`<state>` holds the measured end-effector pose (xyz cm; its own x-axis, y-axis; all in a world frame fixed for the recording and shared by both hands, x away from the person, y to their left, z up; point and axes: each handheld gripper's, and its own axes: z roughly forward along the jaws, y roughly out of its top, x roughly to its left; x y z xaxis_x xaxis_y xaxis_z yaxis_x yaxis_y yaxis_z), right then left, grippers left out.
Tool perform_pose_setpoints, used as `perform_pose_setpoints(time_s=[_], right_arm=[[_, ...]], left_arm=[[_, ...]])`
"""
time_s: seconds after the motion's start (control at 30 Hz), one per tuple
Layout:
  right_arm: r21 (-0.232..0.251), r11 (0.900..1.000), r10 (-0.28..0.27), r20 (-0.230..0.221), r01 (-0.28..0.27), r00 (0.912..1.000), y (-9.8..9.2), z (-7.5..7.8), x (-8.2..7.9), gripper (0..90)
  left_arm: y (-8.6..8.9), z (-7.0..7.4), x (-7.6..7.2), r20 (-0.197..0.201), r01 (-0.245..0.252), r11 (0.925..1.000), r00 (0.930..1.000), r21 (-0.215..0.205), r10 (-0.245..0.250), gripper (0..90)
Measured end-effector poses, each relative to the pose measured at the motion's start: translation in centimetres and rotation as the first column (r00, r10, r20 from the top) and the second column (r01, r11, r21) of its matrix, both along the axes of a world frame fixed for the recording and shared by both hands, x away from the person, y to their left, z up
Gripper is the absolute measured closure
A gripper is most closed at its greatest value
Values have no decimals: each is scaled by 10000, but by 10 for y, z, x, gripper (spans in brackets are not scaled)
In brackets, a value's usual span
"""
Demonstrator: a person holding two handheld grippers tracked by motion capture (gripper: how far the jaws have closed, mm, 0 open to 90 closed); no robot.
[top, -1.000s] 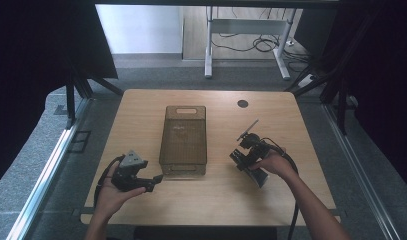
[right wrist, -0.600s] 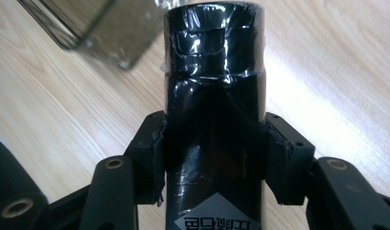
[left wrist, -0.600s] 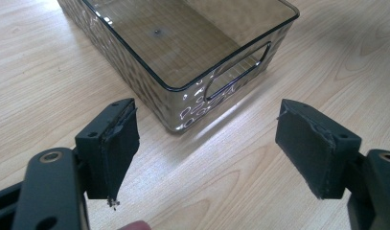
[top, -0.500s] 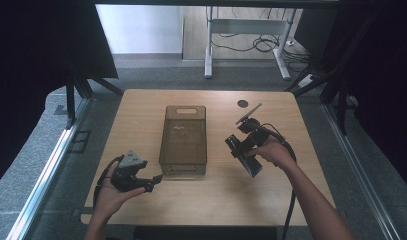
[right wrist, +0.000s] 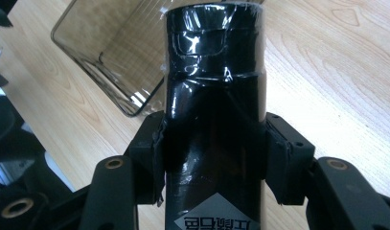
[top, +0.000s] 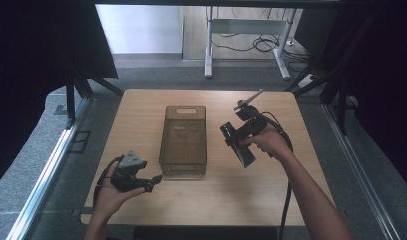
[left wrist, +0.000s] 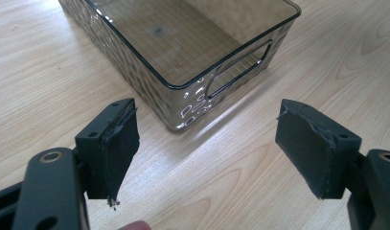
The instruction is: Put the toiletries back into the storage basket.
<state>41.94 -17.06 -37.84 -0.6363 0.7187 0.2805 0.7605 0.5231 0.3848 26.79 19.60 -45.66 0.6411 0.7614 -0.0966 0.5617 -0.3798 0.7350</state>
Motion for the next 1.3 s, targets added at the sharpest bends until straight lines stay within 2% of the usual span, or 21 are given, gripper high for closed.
perform_pose_setpoints(time_s=[0.23, 0.53, 0.77, 1.3], right_arm=[[110, 9999, -131, -93, 133, 9999, 12, 9, 4, 478], [393, 9992, -108, -312, 120, 9995, 30, 11, 12, 477], [428, 9988, -233, -423, 251, 9988, 42, 14, 17, 478], [431, 9989, -168, -547, 192, 9984, 63, 12, 23, 477]], left_arm=[[0, 1, -1, 19, 28, 10000, 10000, 0, -28, 230], [2, 0, 0, -25, 20, 10000, 10000, 12, -20, 230], [2, 0, 0, -9, 17, 10000, 10000, 3, -17, 230], [2, -2, 1, -42, 53, 10000, 10000, 53, -53, 230]])
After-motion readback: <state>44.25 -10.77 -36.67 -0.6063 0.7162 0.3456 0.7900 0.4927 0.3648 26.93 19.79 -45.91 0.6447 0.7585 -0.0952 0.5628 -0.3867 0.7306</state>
